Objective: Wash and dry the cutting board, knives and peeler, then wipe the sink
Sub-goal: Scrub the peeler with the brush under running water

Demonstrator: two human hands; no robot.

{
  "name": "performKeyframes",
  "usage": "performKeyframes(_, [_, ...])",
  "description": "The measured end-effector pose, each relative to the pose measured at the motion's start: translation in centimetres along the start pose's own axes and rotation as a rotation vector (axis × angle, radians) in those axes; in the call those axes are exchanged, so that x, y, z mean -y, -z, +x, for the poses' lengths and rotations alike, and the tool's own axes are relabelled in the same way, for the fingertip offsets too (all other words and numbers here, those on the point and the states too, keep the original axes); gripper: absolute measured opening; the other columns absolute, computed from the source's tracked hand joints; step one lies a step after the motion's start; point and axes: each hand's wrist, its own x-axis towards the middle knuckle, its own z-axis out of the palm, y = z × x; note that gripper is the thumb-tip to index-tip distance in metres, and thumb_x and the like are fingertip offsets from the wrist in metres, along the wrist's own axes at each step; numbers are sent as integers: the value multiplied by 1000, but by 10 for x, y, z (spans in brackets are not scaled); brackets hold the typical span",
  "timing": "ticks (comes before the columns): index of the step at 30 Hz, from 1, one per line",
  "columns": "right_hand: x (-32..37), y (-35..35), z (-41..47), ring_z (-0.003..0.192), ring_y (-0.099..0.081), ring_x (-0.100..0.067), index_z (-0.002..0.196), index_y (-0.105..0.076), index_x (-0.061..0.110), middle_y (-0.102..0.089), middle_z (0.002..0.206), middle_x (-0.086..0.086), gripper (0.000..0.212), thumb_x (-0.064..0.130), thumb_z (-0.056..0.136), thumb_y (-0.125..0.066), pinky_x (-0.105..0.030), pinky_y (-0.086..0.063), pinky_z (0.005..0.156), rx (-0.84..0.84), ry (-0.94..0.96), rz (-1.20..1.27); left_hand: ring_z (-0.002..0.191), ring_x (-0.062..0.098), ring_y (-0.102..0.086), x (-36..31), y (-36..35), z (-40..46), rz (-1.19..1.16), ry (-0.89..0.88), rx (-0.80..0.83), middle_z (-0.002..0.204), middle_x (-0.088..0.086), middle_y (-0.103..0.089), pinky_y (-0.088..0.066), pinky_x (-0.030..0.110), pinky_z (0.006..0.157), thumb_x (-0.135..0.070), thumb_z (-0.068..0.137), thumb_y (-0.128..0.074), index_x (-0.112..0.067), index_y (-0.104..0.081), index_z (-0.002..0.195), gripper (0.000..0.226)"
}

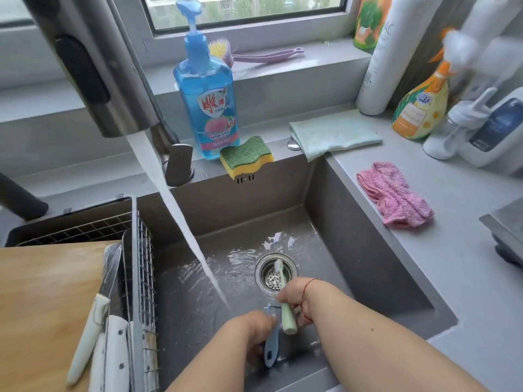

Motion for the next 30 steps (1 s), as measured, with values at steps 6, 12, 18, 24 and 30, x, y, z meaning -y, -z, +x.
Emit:
performKeyframes(6, [6, -2, -6, 60, -55, -16, 87, -51, 9, -56, 75, -5, 16, 21, 93, -61, -31, -55, 73, 106, 150, 146, 63, 21, -60, 6, 19, -5, -148, -230, -158, 86, 14, -63, -55, 28, 57, -29, 105, -35, -5, -53, 120, 34])
performKeyframes(12, [19, -4, -49, 55, -52, -15, 87, -51, 11, -50, 72, -6, 14, 19, 98, -53, -22, -46, 43, -82, 455, -25, 42, 16, -42, 15, 50, -44, -449, -344, -201, 65, 11, -47, -40, 21, 42, -18, 104, -34, -9, -40, 99, 12])
performKeyframes(18, [13, 2, -96, 55, -50, -15, 98, -58, 12, -54, 76, -3, 16, 25, 95, -49, -22, -40, 46, -301, 656, -599, 45, 17, -44, 28, 70, -69, -433, -214, -203, 65, 12, -46, -35, 21, 38, 2, 97, -31, 1, -48, 90, 19])
performKeyframes(24, [11, -6, -123, 88, -55, -21, 109, -56, 31, -62, 101, 2, 18, 31, 90, -55, -29, -42, 71, -428, 798, -1079, 46, 14, -52, 35, 79, -94, -389, -229, -103, 70, 12, -53, -42, 21, 41, 2, 99, -40, 11, -50, 108, 16])
performKeyframes(30, [25, -6, -135, 105, -57, -25, 116, -54, 27, -63, 113, -3, 25, 30, 91, -57, -29, -38, 73, -497, 849, -1250, 47, 15, -52, 38, 89, -104, -391, -335, -145, 70, 13, -58, -41, 24, 42, 4, 95, -47, 11, -57, 107, 17])
